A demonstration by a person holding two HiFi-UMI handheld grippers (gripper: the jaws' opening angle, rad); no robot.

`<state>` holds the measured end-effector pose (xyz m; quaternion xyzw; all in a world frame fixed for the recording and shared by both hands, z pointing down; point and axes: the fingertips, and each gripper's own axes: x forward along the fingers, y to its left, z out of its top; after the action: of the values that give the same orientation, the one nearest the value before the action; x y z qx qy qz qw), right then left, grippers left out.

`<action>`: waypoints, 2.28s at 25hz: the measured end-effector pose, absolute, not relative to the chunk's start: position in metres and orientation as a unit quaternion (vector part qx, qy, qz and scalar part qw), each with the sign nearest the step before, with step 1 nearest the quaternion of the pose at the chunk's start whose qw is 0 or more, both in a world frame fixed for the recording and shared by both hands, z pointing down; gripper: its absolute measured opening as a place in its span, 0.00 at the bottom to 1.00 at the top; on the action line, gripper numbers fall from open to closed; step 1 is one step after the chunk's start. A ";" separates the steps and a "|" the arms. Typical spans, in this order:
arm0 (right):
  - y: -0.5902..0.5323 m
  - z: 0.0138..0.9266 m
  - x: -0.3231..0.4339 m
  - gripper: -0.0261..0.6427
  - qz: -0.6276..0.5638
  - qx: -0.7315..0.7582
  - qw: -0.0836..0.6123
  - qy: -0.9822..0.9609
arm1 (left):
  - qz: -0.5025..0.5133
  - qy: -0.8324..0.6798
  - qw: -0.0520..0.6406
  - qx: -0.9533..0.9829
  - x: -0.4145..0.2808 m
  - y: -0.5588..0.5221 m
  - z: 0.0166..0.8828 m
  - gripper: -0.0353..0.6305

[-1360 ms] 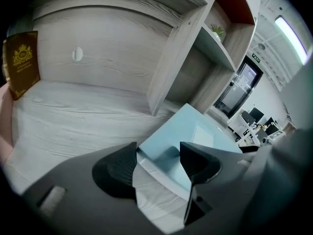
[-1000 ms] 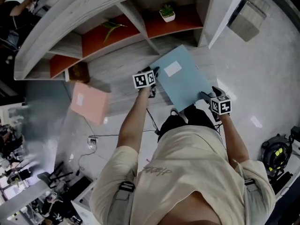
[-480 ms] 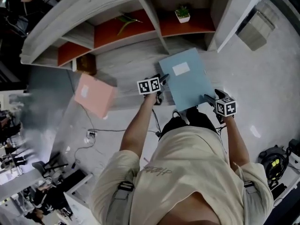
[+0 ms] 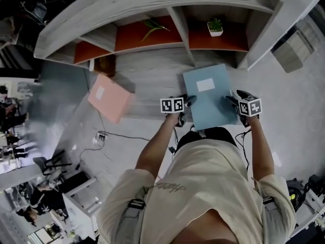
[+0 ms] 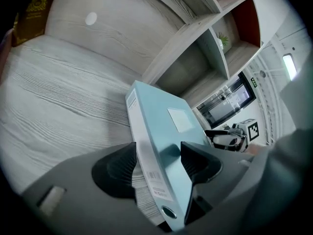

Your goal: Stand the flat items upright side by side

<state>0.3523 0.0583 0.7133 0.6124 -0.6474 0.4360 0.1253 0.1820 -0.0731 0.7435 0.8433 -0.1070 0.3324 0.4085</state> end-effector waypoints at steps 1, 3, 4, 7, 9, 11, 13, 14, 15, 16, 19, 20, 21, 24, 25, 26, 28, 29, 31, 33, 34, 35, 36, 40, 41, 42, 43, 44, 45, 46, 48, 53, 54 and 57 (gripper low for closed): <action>0.053 0.717 0.353 0.52 0.443 0.601 0.132 -0.651 | 0.333 -0.107 0.412 0.841 0.183 -0.072 0.744 0.51; 0.044 0.724 0.351 0.53 0.462 0.575 0.136 -0.661 | 0.333 -0.106 0.418 0.838 0.185 -0.072 0.746 0.51; 0.039 0.726 0.350 0.53 0.471 0.561 0.135 -0.668 | 0.332 -0.105 0.420 0.838 0.186 -0.072 0.746 0.52; 0.030 0.732 0.346 0.53 0.485 0.526 0.143 -0.685 | 0.322 -0.103 0.430 0.837 0.191 -0.071 0.744 0.50; 0.027 0.737 0.344 0.54 0.488 0.514 0.151 -0.689 | 0.317 -0.106 0.434 0.837 0.192 -0.070 0.744 0.51; 0.023 0.741 0.345 0.56 0.494 0.509 0.146 -0.690 | 0.311 -0.113 0.435 0.837 0.193 -0.072 0.744 0.51; 0.020 0.743 0.346 0.59 0.504 0.508 0.133 -0.686 | 0.303 -0.122 0.440 0.837 0.195 -0.073 0.744 0.52; 0.019 0.744 0.346 0.60 0.509 0.509 0.128 -0.683 | 0.301 -0.127 0.441 0.836 0.195 -0.073 0.744 0.51; 0.018 0.745 0.345 0.60 0.512 0.510 0.125 -0.680 | 0.301 -0.131 0.440 0.836 0.194 -0.072 0.743 0.51; 0.018 0.745 0.343 0.61 0.515 0.511 0.124 -0.677 | 0.302 -0.134 0.438 0.836 0.193 -0.071 0.743 0.51; 0.019 0.743 0.340 0.59 0.511 0.512 0.123 -0.680 | 0.296 -0.135 0.429 0.843 0.190 -0.070 0.740 0.49; 0.020 0.741 0.340 0.59 0.506 0.514 0.119 -0.682 | 0.291 -0.136 0.427 0.845 0.190 -0.070 0.738 0.49; 0.020 0.739 0.340 0.59 0.501 0.517 0.114 -0.684 | 0.288 -0.136 0.424 0.848 0.190 -0.070 0.735 0.49; 0.023 0.728 0.342 0.58 0.483 0.533 0.103 -0.687 | 0.285 -0.126 0.406 0.859 0.192 -0.069 0.725 0.49; 0.024 0.723 0.342 0.58 0.476 0.537 0.103 -0.688 | 0.286 -0.121 0.398 0.863 0.193 -0.069 0.720 0.49; 0.025 0.718 0.341 0.58 0.468 0.541 0.103 -0.691 | 0.286 -0.116 0.389 0.868 0.192 -0.069 0.715 0.49; 0.025 0.704 0.340 0.58 0.445 0.551 0.105 -0.698 | 0.283 -0.115 0.363 0.880 0.192 -0.071 0.700 0.48; 0.026 0.696 0.340 0.57 0.431 0.557 0.106 -0.702 | 0.278 -0.116 0.349 0.887 0.191 -0.072 0.691 0.48; 0.029 0.682 0.337 0.57 0.406 0.569 0.106 -0.707 | 0.263 -0.112 0.339 0.896 0.189 -0.068 0.679 0.47; 0.032 0.668 0.332 0.56 0.382 0.581 0.104 -0.711 | 0.248 -0.109 0.332 0.904 0.184 -0.066 0.666 0.46; 0.033 0.661 0.330 0.56 0.371 0.588 0.103 -0.711 | 0.239 -0.108 0.322 0.909 0.184 -0.067 0.656 0.46; 0.034 0.654 0.329 0.55 0.360 0.595 0.101 -0.711 | 0.231 -0.108 0.310 0.916 0.184 -0.068 0.645 0.45; 0.034 0.648 0.328 0.54 0.351 0.601 0.101 -0.711 | 0.223 -0.108 0.298 0.922 0.184 -0.070 0.636 0.45; 0.029 0.626 0.327 0.53 0.313 0.619 0.110 -0.712 | 0.199 -0.108 0.270 0.936 0.182 -0.074 0.612 0.44; 0.028 0.619 0.327 0.53 0.303 0.624 0.109 -0.712 | 0.192 -0.109 0.266 0.938 0.181 -0.076 0.606 0.44; 0.026 0.612 0.326 0.52 0.292 0.628 0.110 -0.713 | 0.185 -0.109 0.261 0.941 0.180 -0.078 0.599 0.44; 0.024 0.605 0.326 0.52 0.279 0.632 0.113 -0.714 | 0.177 -0.109 0.255 0.944 0.180 -0.080 0.591 0.44; 0.022 0.600 0.325 0.52 0.265 0.635 0.117 -0.716 | 0.170 -0.109 0.250 0.947 0.179 -0.081 0.584 0.44; 0.021 0.595 0.324 0.51 0.253 0.637 0.119 -0.718 | 0.165 -0.109 0.243 0.950 0.178 -0.082 0.577 0.44; 0.020 0.590 0.324 0.51 0.243 0.639 0.116 -0.720 | 0.163 -0.108 0.234 0.952 0.177 -0.082 0.571 0.44; 0.017 0.583 0.323 0.50 0.230 0.641 0.103 -0.725 | 0.166 -0.104 0.215 0.957 0.173 -0.082 0.563 0.44; 0.011 0.578 0.317 0.50 0.196 0.634 0.136 -0.736 | 0.170 -0.102 0.196 0.960 0.161 -0.077 0.559 0.44; 0.011 0.579 0.315 0.50 0.189 0.631 0.148 -0.738 | 0.172 -0.101 0.192 0.961 0.158 -0.074 0.559 0.44; 0.012 0.581 0.314 0.50 0.171 0.622 0.174 -0.744 | 0.181 -0.095 0.177 0.963 0.152 -0.065 0.561 0.44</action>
<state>0.3137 0.0117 0.5812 0.6217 -0.7443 0.1714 0.1736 0.1515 -0.0646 0.5610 0.9627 -0.0949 0.1812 0.1773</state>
